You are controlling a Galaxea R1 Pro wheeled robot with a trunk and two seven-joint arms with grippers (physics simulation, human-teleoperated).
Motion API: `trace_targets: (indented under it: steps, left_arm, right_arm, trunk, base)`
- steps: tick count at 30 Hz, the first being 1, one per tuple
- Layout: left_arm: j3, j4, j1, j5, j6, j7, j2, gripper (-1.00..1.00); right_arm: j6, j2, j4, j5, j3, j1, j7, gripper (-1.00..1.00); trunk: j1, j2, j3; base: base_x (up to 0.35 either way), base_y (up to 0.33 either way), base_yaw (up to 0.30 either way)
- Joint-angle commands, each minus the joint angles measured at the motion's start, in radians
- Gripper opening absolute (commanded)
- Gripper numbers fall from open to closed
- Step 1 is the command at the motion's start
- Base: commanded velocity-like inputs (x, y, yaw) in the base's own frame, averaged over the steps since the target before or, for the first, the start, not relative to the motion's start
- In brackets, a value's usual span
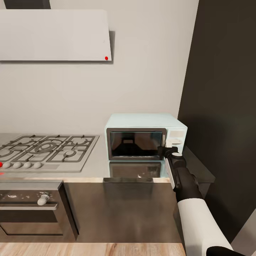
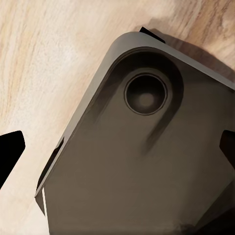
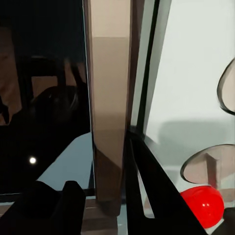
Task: In the kitchen, take the popcorn bag from the countertop, put it into the microwave, and heat it until the popcorn is cooked so the cooked popcorn ends up inside the bag.
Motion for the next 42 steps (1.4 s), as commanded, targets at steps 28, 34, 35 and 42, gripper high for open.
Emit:
trace_targets:
  steps: [28, 34, 35, 42]
  left_arm:
    - [0.003, 0.000, 0.000, 0.000, -0.002, 0.002, -0.001, 1.00]
    - [0.004, 0.000, 0.000, 0.000, -0.003, 0.002, -0.002, 1.00]
    - [0.005, 0.000, 0.000, -0.001, -0.003, 0.002, -0.003, 1.00]
    - [0.004, 0.000, 0.000, -0.002, -0.003, 0.002, -0.003, 1.00]
  right_arm:
    - [0.000, 0.002, -0.001, -0.034, 0.004, -0.001, -0.004, -1.00]
    - [0.000, 0.002, -0.001, -0.034, 0.004, -0.001, -0.005, -1.00]
    - [0.000, 0.002, -0.001, -0.035, 0.004, -0.001, -0.004, -1.00]
    - [0.000, 0.004, -0.001, -0.036, 0.005, -0.001, -0.005, -1.00]
  trunk:
    - [0.000, -0.001, -0.001]
    - [0.000, -0.001, -0.001]
    - [0.000, -0.001, -0.001]
    - [0.000, -0.001, -0.001]
  base:
    - [-0.114, 0.000, 0.000]
    - [-0.093, 0.000, 0.000]
    - [-0.222, 0.000, 0.000]
    - [-0.170, 0.071, 0.000]
